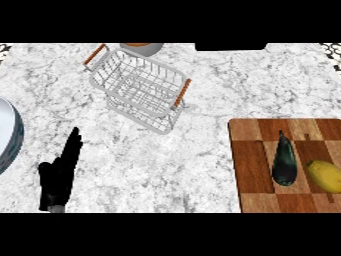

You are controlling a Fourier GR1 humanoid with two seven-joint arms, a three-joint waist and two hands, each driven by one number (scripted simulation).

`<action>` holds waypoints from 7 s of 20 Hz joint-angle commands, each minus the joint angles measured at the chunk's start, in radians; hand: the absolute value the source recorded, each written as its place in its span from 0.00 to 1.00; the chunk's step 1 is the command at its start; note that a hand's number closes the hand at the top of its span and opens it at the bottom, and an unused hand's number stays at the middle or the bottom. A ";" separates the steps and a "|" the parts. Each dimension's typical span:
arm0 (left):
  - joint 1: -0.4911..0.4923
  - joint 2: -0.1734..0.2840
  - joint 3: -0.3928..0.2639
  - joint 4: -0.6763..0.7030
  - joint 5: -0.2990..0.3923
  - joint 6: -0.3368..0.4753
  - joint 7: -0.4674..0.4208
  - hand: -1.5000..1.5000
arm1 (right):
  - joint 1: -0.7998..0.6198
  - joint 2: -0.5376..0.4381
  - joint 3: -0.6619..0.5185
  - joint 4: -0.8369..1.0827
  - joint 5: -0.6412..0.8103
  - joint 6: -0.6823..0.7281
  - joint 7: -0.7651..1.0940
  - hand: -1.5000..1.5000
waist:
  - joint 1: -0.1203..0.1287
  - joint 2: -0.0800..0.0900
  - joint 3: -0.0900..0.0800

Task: Pick the lemon from the cutting board and place it in the tiered basket

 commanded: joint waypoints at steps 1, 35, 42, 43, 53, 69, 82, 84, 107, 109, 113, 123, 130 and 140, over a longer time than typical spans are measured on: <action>0.006 -0.023 -0.033 -0.030 -0.052 0.055 0.084 0.50 | 0.109 -0.078 -0.091 0.020 -0.055 0.193 -0.041 0.00 | 0.008 -0.001 -0.003; 0.025 -0.037 0.007 -0.009 -0.059 -0.019 0.033 0.50 | 0.295 -0.167 0.383 -0.624 0.987 0.076 0.640 0.00 | 0.032 0.003 -0.004; 0.036 -0.097 0.004 0.018 -0.111 0.012 0.005 0.50 | 0.257 -0.059 0.336 -0.601 1.006 0.198 0.609 0.00 | 0.020 0.001 -0.004; 0.069 -0.069 -0.022 -0.128 -0.111 0.001 0.123 0.50 | 0.288 -0.045 0.344 -0.649 1.017 0.203 0.626 0.00 | 0.020 0.000 -0.004; -0.035 -0.108 0.039 0.037 -0.127 -0.010 0.057 0.50 | 0.151 0.004 0.410 -0.524 1.151 0.350 0.703 0.00 | 0.020 0.002 -0.004; 0.047 -0.091 0.084 -0.035 -0.143 -0.074 0.050 0.50 | 0.154 0.119 0.351 -0.429 1.291 0.436 0.656 0.00 | 0.020 0.001 -0.004; 0.069 -0.119 0.086 -0.038 -0.178 -0.088 0.047 0.50 | 0.095 0.129 0.278 -0.226 1.345 0.416 0.491 1.00 | 0.022 0.001 -0.004; 0.054 -0.135 0.077 -0.085 -0.190 -0.077 0.109 0.50 | 0.048 0.184 0.320 -0.265 1.382 0.463 0.571 1.00 | 0.022 0.001 -0.004; 0.014 -0.112 0.129 -0.023 -0.167 -0.110 0.082 0.50 | 0.026 0.673 1.091 -0.548 1.712 -0.008 1.363 1.00 | 0.030 -0.002 -0.004; -0.008 -0.131 0.121 0.025 -0.181 -0.101 0.036 0.50 | -0.036 0.674 1.060 -0.647 1.663 -0.055 1.412 1.00 | 0.020 -0.001 -0.005; 0.024 -0.123 0.121 -0.020 -0.179 -0.098 0.078 0.50 | -0.053 0.674 1.144 -0.875 1.748 -0.084 1.533 1.00 | 0.010 -0.012 -0.005; 0.058 -0.124 0.111 -0.032 -0.191 -0.098 0.054 0.50 | -0.397 0.675 1.159 -1.066 1.927 0.247 1.673 1.00 | 0.026 -0.009 -0.009; 0.033 -0.149 0.098 -0.004 -0.193 -0.097 0.045 0.50 | -0.541 0.675 1.041 -0.933 1.856 0.213 1.692 1.00 | 0.038 -0.003 -0.010; -0.008 -0.165 0.091 0.005 -0.213 -0.075 0.070 0.50 | -0.866 0.675 0.768 -0.632 1.665 0.182 1.674 1.00 | 0.049 0.001 -0.007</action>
